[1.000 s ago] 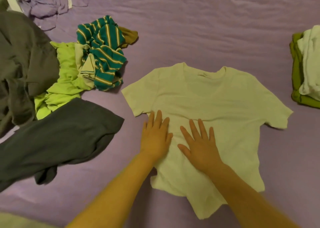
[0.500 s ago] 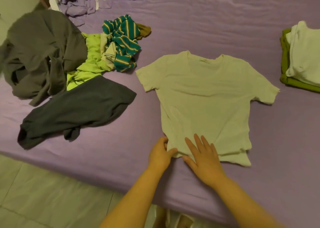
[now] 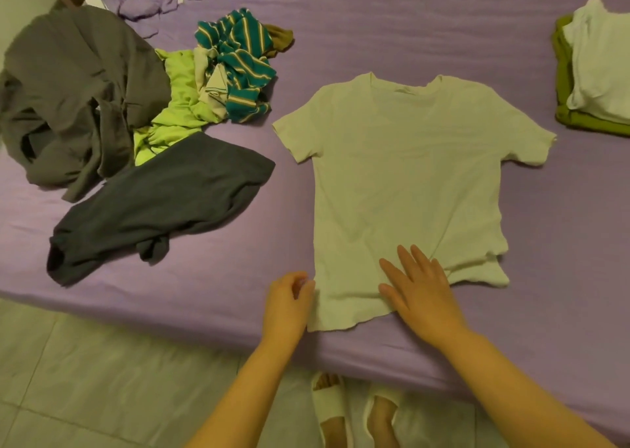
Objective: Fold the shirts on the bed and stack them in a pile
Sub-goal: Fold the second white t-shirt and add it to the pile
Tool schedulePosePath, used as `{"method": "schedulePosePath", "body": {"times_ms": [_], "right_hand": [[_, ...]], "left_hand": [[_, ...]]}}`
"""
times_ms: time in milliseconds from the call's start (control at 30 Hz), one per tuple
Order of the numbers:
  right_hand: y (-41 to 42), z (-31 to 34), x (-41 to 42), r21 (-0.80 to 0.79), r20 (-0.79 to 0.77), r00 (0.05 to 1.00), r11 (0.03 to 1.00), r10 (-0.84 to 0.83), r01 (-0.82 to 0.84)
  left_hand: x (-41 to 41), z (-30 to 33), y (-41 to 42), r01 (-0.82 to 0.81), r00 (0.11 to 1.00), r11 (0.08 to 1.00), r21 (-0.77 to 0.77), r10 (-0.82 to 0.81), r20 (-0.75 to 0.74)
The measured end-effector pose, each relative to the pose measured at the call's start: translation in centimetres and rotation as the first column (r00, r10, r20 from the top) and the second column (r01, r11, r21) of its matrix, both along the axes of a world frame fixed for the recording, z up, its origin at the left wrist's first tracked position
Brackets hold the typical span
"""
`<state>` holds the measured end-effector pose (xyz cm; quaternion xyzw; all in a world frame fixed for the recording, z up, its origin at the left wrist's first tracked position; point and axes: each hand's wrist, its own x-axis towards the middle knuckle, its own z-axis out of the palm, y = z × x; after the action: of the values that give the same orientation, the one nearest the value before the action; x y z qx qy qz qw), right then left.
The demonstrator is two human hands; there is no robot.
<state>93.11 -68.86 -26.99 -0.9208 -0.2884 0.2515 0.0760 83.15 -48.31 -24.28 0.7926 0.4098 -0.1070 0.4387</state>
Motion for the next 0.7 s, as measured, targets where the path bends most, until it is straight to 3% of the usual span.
{"method": "schedulePosePath", "body": {"times_ms": [133,267,367,433,600,700], "right_hand": [[-2.2,-0.7,0.2,0.067,0.165,0.972,0.985,-0.167,0.157],[-6.7,-1.4,1.4,0.193,0.264,0.838,0.878,-0.477,0.438],[-8.5,-1.5,2.5,0.240,0.102,0.734,0.733,-0.671,0.637],[-8.2,-1.4,3.2,0.354,-0.043,0.691,0.636,-0.722,0.686],[-6.6,-0.5,2.5,0.408,-0.204,0.584,0.475,-0.785,0.780],[-6.7,1.0,0.8,0.497,-0.200,0.589,0.437,-0.783,0.750]], "left_hand": [[1.2,-1.7,-1.9,0.118,0.992,0.993,0.031,-0.116,-0.057],[1.4,-3.1,-4.0,-0.034,0.998,0.999,0.016,0.035,-0.046],[1.3,-3.2,-4.3,-0.073,0.992,0.997,0.028,0.076,-0.103],[1.1,-3.4,-3.9,-0.046,0.994,0.997,0.066,0.052,-0.100],[0.9,-2.0,-3.6,-0.031,0.994,0.999,0.024,0.028,0.109],[1.0,0.1,-4.1,-0.065,0.970,0.996,-0.060,0.078,0.232]]}}
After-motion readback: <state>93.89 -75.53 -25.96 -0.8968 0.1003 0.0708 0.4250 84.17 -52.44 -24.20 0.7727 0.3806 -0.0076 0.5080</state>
